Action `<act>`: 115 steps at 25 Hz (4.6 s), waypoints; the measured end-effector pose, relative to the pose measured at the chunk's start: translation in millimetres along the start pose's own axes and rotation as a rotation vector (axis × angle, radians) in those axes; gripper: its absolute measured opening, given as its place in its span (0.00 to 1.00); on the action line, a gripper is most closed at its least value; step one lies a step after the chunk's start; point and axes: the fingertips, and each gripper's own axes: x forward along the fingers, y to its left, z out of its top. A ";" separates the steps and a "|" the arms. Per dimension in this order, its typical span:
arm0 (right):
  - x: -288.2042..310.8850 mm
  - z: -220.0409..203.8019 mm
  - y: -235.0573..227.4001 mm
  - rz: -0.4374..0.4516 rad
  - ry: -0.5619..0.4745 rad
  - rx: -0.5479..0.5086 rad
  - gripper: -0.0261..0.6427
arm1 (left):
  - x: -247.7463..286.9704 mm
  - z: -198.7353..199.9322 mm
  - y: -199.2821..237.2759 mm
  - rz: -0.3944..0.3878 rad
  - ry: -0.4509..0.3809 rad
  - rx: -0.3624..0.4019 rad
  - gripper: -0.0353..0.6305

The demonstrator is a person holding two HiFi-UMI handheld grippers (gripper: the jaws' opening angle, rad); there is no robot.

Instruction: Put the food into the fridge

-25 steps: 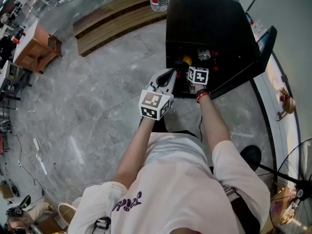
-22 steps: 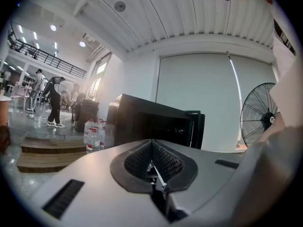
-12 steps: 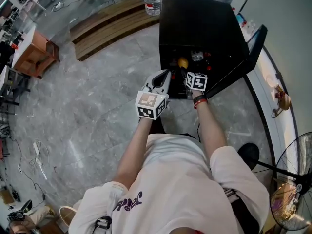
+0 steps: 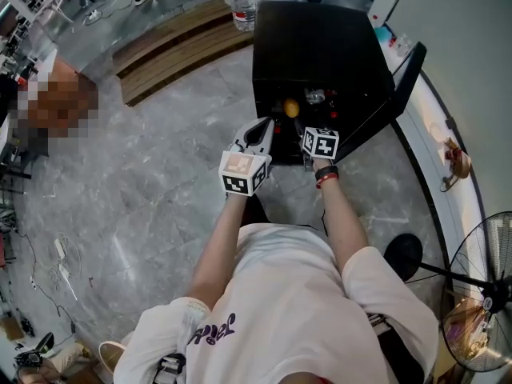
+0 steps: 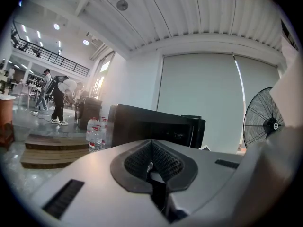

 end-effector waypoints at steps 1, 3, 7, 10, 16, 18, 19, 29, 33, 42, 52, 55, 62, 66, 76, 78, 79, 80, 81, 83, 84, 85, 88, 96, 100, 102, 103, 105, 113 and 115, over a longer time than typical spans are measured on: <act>-5.2 2.6 0.1 -0.001 -0.002 -0.003 0.55 | 0.2 1.7 -1.0 0.001 0.001 -0.001 0.08; -14.9 7.0 -0.8 -0.007 -0.006 -0.011 0.54 | 1.1 3.4 -3.2 0.002 0.005 -0.002 0.08; -34.3 11.0 -1.7 -0.015 -0.013 -0.013 0.53 | 0.3 4.0 -7.5 -0.003 0.016 -0.007 0.08; -48.8 17.2 3.9 -0.005 -0.026 -0.028 0.52 | -2.4 5.3 -10.4 0.001 0.019 -0.011 0.08; -83.2 32.5 11.7 0.020 -0.075 -0.037 0.48 | -12.4 -0.7 -17.1 0.028 0.018 -0.040 0.08; -93.6 37.4 12.2 0.028 -0.094 -0.040 0.47 | -16.1 -2.5 -20.9 0.035 0.015 -0.037 0.08; -99.6 38.7 12.1 0.030 -0.101 -0.042 0.47 | -18.4 -3.7 -23.9 0.037 0.014 -0.033 0.08; -157.8 59.4 22.2 0.057 -0.177 -0.073 0.43 | -43.7 2.6 -45.1 0.066 0.002 -0.002 0.08; -175.5 62.5 23.5 0.073 -0.192 -0.088 0.42 | -50.3 1.8 -54.2 0.076 0.003 0.013 0.08; -205.7 58.3 29.0 0.097 -0.200 -0.135 0.36 | -63.6 5.2 -66.3 0.080 0.006 0.051 0.08; -229.1 67.8 36.7 0.074 -0.229 -0.166 0.28 | -74.4 14.3 -69.5 0.077 -0.013 0.059 0.08; -235.4 72.6 38.7 0.065 -0.245 -0.160 0.25 | -77.7 16.6 -70.0 0.075 -0.015 0.062 0.08; -245.1 79.0 37.8 0.059 -0.275 -0.147 0.18 | -80.7 18.6 -72.1 0.076 -0.017 0.069 0.08; -247.3 81.5 39.3 0.060 -0.284 -0.144 0.15 | -83.0 21.6 -70.3 0.081 -0.021 0.069 0.08; -254.4 78.0 31.2 0.037 -0.297 -0.136 0.06 | -84.3 14.8 -75.2 0.075 -0.007 0.070 0.08; -253.4 77.6 27.2 0.036 -0.297 -0.132 0.06 | -81.2 14.5 -76.3 0.074 -0.007 0.072 0.08; -253.3 77.4 25.9 0.032 -0.298 -0.137 0.06 | -80.2 14.1 -76.6 0.074 -0.007 0.073 0.08; -253.7 77.4 24.9 0.025 -0.298 -0.149 0.06 | -79.6 13.5 -76.7 0.074 -0.006 0.073 0.08; -254.5 77.7 24.2 0.015 -0.300 -0.166 0.06 | -79.3 13.0 -76.6 0.075 -0.006 0.073 0.08; -256.7 79.1 22.6 -0.001 -0.306 -0.186 0.06 | -78.9 12.9 -76.3 0.077 -0.007 0.072 0.08; -257.3 79.9 21.4 -0.004 -0.307 -0.184 0.06 | -78.5 13.2 -76.1 0.078 -0.007 0.071 0.08; -257.6 80.5 19.9 -0.006 -0.307 -0.179 0.06 | -78.0 13.6 -76.0 0.079 -0.008 0.072 0.08; -259.6 81.2 14.9 -0.012 -0.309 -0.164 0.06 | -76.5 13.6 -77.1 0.077 -0.009 0.076 0.08; -267.9 86.1 9.5 0.021 -0.356 -0.122 0.06 | -68.7 12.0 -78.8 0.076 -0.011 0.070 0.08; -265.7 81.0 2.9 0.020 -0.332 -0.112 0.06 | -64.0 9.6 -80.8 0.070 -0.007 0.066 0.08; -264.8 77.9 0.0 0.016 -0.316 -0.122 0.06 | -62.1 9.3 -81.9 0.068 -0.009 0.055 0.08; -265.0 77.2 -1.0 0.016 -0.313 -0.125 0.06 | -61.3 9.8 -82.5 0.066 -0.011 0.049 0.08; -265.1 76.8 -2.2 0.016 -0.309 -0.128 0.06 | -59.5 12.0 -83.6 0.063 -0.016 0.048 0.08; -263.7 71.0 -6.9 0.026 -0.279 -0.110 0.06 | -55.0 10.2 -87.5 0.044 -0.014 0.044 0.08; -264.3 68.1 -7.3 0.034 -0.272 -0.101 0.06 | -57.1 8.9 -87.5 0.039 -0.018 0.031 0.08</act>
